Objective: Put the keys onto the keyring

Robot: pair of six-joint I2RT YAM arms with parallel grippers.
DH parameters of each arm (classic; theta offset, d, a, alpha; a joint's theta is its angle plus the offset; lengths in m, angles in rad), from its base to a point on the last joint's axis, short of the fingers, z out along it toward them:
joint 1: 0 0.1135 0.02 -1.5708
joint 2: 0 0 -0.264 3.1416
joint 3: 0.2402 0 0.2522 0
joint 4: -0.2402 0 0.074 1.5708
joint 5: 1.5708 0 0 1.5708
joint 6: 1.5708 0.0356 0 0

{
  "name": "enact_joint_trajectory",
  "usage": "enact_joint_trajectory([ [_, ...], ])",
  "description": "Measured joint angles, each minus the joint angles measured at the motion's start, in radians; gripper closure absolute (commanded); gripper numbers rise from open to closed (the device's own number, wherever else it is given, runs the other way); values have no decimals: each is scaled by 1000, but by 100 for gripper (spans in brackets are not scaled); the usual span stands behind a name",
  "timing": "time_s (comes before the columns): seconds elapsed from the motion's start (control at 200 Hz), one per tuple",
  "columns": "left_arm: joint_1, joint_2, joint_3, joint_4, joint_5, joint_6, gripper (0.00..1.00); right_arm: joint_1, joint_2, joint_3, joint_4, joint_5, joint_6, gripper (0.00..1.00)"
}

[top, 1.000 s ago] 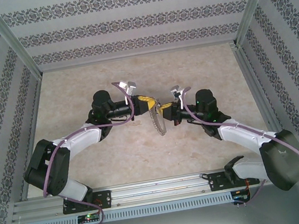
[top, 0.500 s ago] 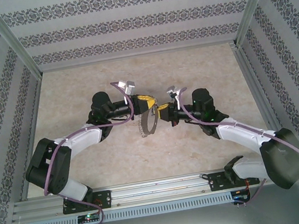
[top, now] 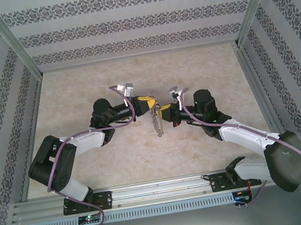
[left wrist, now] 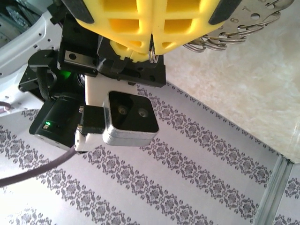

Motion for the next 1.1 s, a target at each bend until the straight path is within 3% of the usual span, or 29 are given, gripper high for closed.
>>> enact_joint_trajectory([
  [0.3, -11, 39, -34, 152, -60, -95, 100, 57, 15, 32, -2, 25, 6, 100],
  [0.62, -12, 39, -48, 174, -99, -100, 100, 85, 77, 82, -7, 44, 2, 100],
  [0.72, -13, 39, -49, 174, -105, -100, 100, 84, 67, 78, -18, 54, 2, 74],
  [0.779, -20, 39, -49, 174, -106, -100, 100, 84, 48, 70, -25, 53, 0, 64],
  [1.099, -32, 39, -49, 174, -108, -100, 100, -4, -205, 2, -46, 68, 47, 56],
])
